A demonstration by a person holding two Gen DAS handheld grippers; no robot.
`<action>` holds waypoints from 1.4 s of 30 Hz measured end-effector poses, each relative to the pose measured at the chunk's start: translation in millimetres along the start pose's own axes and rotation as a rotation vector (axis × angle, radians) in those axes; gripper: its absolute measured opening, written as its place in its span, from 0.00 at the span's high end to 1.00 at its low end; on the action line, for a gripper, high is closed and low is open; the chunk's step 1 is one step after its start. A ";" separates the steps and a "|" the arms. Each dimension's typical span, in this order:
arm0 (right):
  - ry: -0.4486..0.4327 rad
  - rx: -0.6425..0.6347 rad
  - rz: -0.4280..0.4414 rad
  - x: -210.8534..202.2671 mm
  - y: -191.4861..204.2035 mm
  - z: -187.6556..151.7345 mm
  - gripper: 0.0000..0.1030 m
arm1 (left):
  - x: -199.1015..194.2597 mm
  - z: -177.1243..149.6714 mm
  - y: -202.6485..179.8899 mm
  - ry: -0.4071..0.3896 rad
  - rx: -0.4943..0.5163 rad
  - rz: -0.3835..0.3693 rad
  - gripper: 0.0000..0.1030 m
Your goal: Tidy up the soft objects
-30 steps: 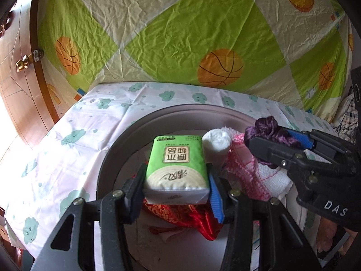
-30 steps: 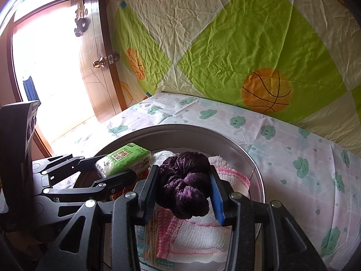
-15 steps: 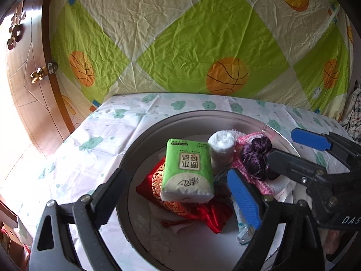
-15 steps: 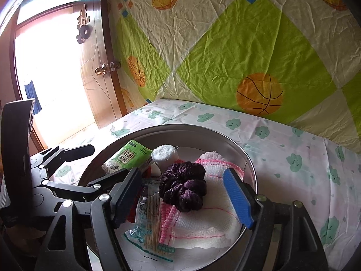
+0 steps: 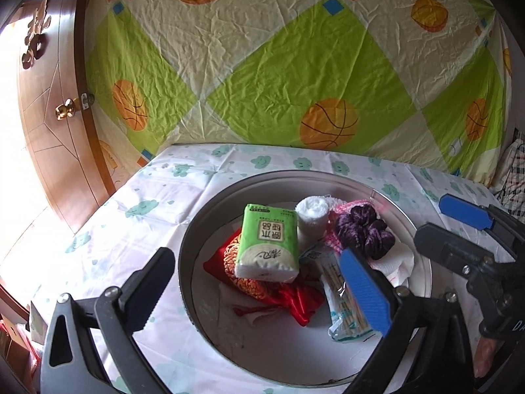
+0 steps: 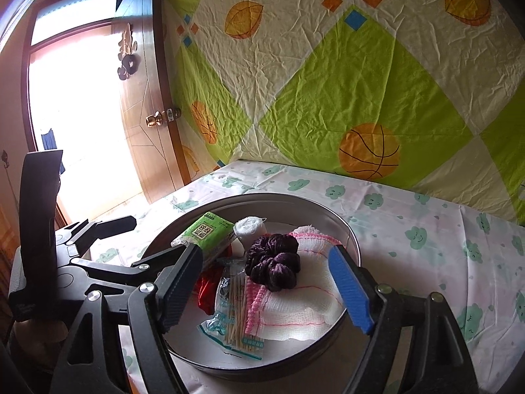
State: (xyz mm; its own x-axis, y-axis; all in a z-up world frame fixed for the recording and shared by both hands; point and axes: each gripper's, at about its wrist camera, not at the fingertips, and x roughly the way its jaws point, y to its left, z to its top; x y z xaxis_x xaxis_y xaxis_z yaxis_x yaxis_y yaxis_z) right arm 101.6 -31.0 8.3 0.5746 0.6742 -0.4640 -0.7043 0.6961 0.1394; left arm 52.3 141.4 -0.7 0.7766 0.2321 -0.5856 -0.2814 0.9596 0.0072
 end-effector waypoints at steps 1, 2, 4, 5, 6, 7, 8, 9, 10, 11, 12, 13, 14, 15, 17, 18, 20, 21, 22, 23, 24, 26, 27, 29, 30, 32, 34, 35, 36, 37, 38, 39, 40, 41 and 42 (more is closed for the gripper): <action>-0.003 0.005 0.001 -2.1 -0.7 -0.8 0.22 | -1.9 -0.7 0.4 0.000 -0.004 -0.002 0.01; -0.006 0.008 0.001 -3.9 -1.3 -1.3 0.21 | -3.9 -2.1 0.4 -0.001 -0.010 -0.005 0.01; -0.010 0.006 -0.011 -7.1 -1.4 -2.9 0.21 | -7.4 -4.1 0.6 -0.002 -0.022 -0.001 0.01; -0.013 0.005 -0.016 -8.8 -1.3 -3.8 0.21 | -9.0 -5.2 0.3 -0.002 -0.023 0.001 0.01; -0.016 0.008 -0.016 -11.1 -1.7 -5.0 0.21 | -10.5 -6.0 -0.4 -0.002 -0.024 0.001 0.01; -0.020 0.012 -0.016 -12.8 -1.8 -5.9 0.21 | -12.2 -7.1 -1.2 -0.004 -0.024 0.002 0.01; -0.024 0.015 -0.014 -14.8 -2.2 -7.1 0.21 | -13.9 -8.2 -2.0 -0.007 -0.024 0.004 0.01; -0.026 0.017 -0.014 -16.6 -2.5 -7.9 0.21 | -15.7 -9.2 -2.5 -0.011 -0.026 0.006 0.01; -0.029 0.019 -0.015 -18.1 -2.8 -8.5 0.21 | -17.3 -9.8 -3.1 -0.012 -0.026 0.005 0.01; -0.031 0.021 -0.015 -19.5 -2.5 -9.3 0.21 | -18.6 -10.4 -3.6 -0.012 -0.028 0.002 0.01; -0.034 0.025 -0.013 -21.1 -2.7 -10.2 0.21 | -19.8 -11.2 -3.9 -0.013 -0.030 0.001 0.01; -0.037 0.030 -0.011 -22.7 -3.0 -11.3 0.21 | -20.9 -12.1 -4.3 -0.013 -0.030 0.001 0.01; -0.039 0.034 -0.009 -23.8 -3.5 -12.3 0.21 | -21.4 -12.9 -4.4 -0.013 -0.030 0.000 0.01; -0.040 0.037 -0.008 -24.9 -3.6 -13.7 0.21 | -22.0 -13.9 -4.5 -0.014 -0.031 0.001 0.01; -0.041 0.041 -0.009 -25.8 -4.2 -16.1 0.21 | -22.5 -15.4 -4.6 -0.011 -0.034 0.001 0.01; -0.041 0.043 -0.009 -26.2 -4.6 -17.1 0.21 | -22.5 -15.9 -4.6 -0.009 -0.035 0.001 0.01; -0.040 0.046 -0.012 -26.4 -5.1 -18.0 0.21 | -22.2 -16.8 -4.7 -0.004 -0.036 0.004 0.01; -0.041 0.049 -0.011 -26.6 -5.6 -18.2 0.21 | -22.0 -17.3 -4.5 -0.003 -0.037 0.005 0.01; -0.042 0.051 -0.010 -26.9 -5.8 -18.2 0.21 | -22.3 -17.4 -4.1 -0.003 -0.038 0.006 0.01; -0.043 0.052 -0.011 -27.4 -6.1 -18.2 0.21 | -22.6 -17.4 -3.7 -0.003 -0.040 0.004 0.01; -0.045 0.052 -0.012 -28.1 -6.4 -18.1 0.21 | -22.9 -17.3 -3.5 -0.003 -0.040 0.004 0.01; -0.049 0.051 -0.013 -28.8 -6.5 -17.7 0.21 | -23.1 -17.2 -3.3 -0.004 -0.040 0.010 0.01; -0.050 0.051 -0.014 -29.6 -6.9 -17.7 0.21 | -23.2 -17.2 -3.2 -0.004 -0.040 0.010 0.01; -0.052 0.050 -0.015 -30.3 -7.1 -17.9 0.21 | -23.4 -17.0 -3.1 -0.001 -0.040 0.008 0.01; -0.052 0.050 -0.015 -30.5 -7.2 -17.9 0.21 | -23.4 -16.9 -3.0 -0.001 -0.040 0.010 0.01; -0.052 0.049 -0.015 -30.9 -7.3 -17.7 0.21 | -23.6 -16.8 -3.4 0.000 -0.042 0.008 0.01; -0.053 0.047 -0.017 -31.4 -7.3 -17.4 0.21 | -23.5 -16.6 -3.5 0.001 -0.041 0.008 0.01; -0.055 0.047 -0.018 -32.0 -7.6 -17.3 0.21 | -23.6 -16.7 -3.6 0.003 -0.042 0.007 0.01; -0.057 0.045 -0.018 -32.7 -7.9 -16.5 0.21 | -23.9 -16.5 -3.7 0.002 -0.042 0.008 0.01; -0.058 0.043 -0.020 -33.0 -8.2 -16.0 0.21 | -23.8 -16.5 -3.9 0.001 -0.041 0.010 0.01; -0.059 0.042 -0.021 -33.1 -8.7 -15.2 0.21 | -23.4 -16.5 -3.7 0.003 -0.040 0.009 0.01; -0.060 0.041 -0.023 -33.3 -8.9 -14.2 0.21 | -23.7 -16.6 -3.1 0.003 -0.040 0.008 0.01; -0.060 0.040 -0.024 -33.3 -9.0 -13.7 0.21 | -23.5 -16.4 -3.0 0.003 -0.040 0.007 0.01; -0.061 0.040 -0.024 -33.0 -9.3 -13.3 0.21 | -23.6 -16.5 -3.1 0.003 -0.039 0.008 0.01; -0.060 0.041 -0.025 -32.3 -9.0 -12.4 0.21 | -23.7 -16.4 -3.1 0.002 -0.040 0.009 0.01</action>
State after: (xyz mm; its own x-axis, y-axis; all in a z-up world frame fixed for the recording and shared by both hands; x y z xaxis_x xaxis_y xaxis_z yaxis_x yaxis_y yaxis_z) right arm 84.2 -62.2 11.1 0.6170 0.6689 -0.4146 -0.6723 0.7218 0.1642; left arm 25.5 130.3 -0.2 0.7726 0.2400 -0.5877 -0.3102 0.9505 -0.0197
